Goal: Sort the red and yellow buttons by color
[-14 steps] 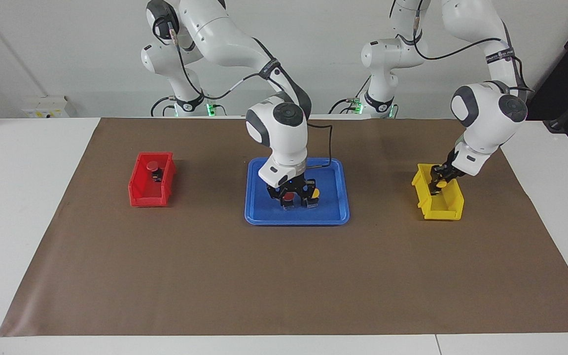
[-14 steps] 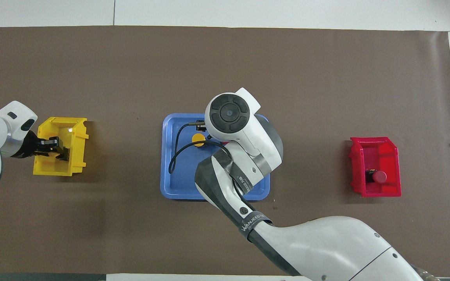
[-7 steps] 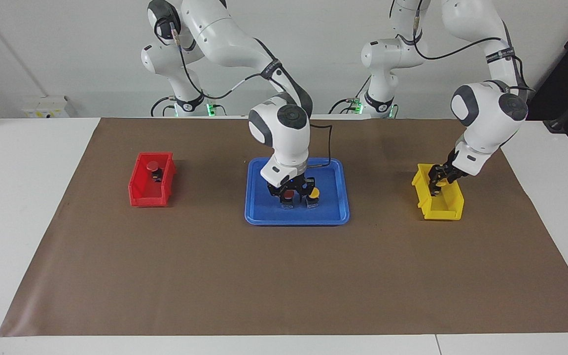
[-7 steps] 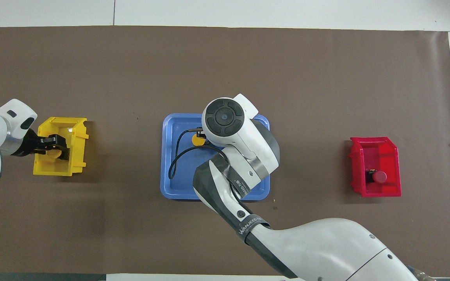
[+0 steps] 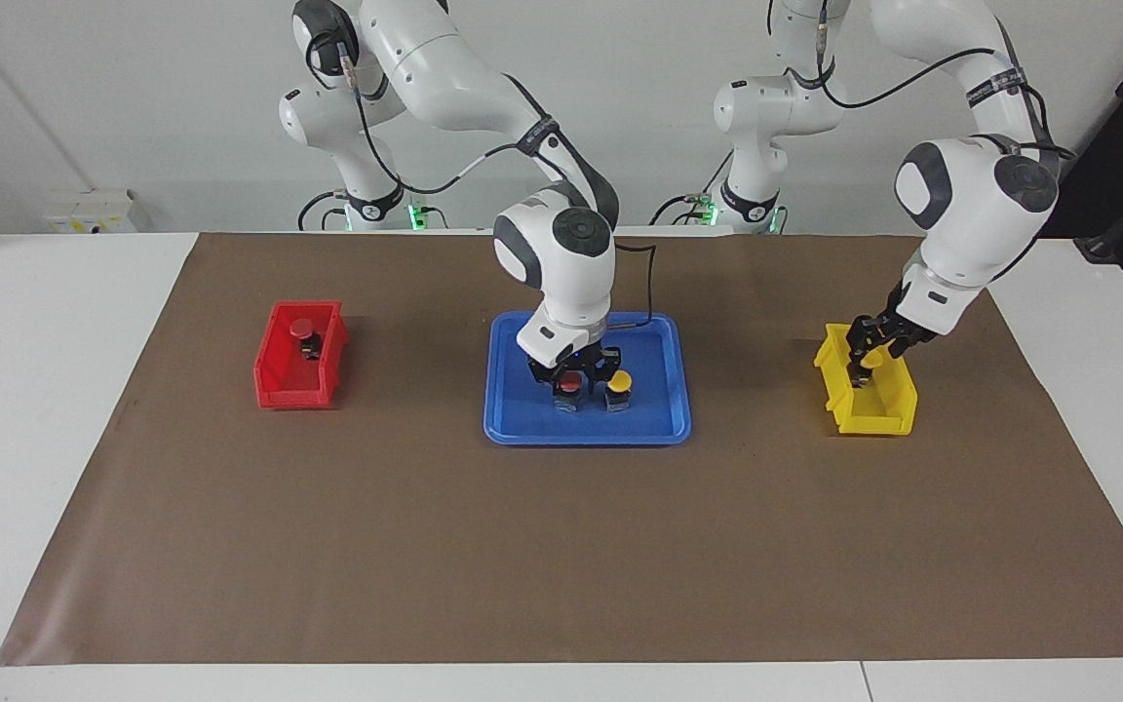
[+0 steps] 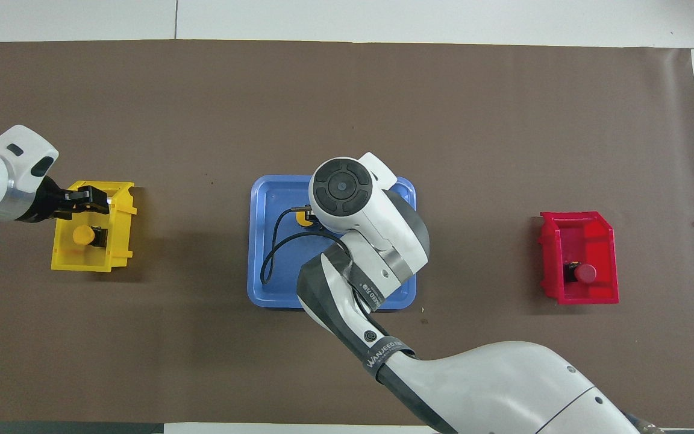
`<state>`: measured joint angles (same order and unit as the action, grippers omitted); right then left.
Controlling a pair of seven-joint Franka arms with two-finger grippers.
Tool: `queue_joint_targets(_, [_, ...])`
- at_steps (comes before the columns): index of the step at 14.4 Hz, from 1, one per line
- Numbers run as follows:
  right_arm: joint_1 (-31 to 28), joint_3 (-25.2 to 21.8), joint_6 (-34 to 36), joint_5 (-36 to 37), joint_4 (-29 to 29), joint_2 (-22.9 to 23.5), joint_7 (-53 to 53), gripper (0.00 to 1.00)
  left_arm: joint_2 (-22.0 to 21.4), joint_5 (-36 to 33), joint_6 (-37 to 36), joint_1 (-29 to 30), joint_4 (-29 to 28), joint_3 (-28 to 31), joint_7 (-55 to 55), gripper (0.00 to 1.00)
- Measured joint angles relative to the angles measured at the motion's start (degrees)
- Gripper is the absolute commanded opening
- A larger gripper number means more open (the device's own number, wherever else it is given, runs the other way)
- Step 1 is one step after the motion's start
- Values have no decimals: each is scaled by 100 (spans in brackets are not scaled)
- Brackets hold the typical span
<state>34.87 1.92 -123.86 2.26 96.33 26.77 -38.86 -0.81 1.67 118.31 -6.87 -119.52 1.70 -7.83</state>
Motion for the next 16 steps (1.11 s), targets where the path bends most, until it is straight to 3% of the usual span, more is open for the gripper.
queue_joint_targets(2, [-9,-21,7,1,9,-9,0,5,0,12,0,-528,28,-37,-474,87])
queue_joint_targets(6, [-359,-54,329,1,-38,-314,288,4,2,93,30,-1349,122,-62,-1203,89])
queue_joint_targets(11, [-1682,-85,1854,-13,96,-1714,2157,4,364,279,408,-2449,571,-76,-2473,88])
queue_joint_targets(14, [-2882,-102,1992,-78,1179,-2776,3688,4,838,279,619,-2894,877,-70,-2623,88])
queue_joint_targets(16, [-3812,-119,1719,-308,1954,-3228,4746,4,1224,271,670,-3068,1134,-70,-2636,88])
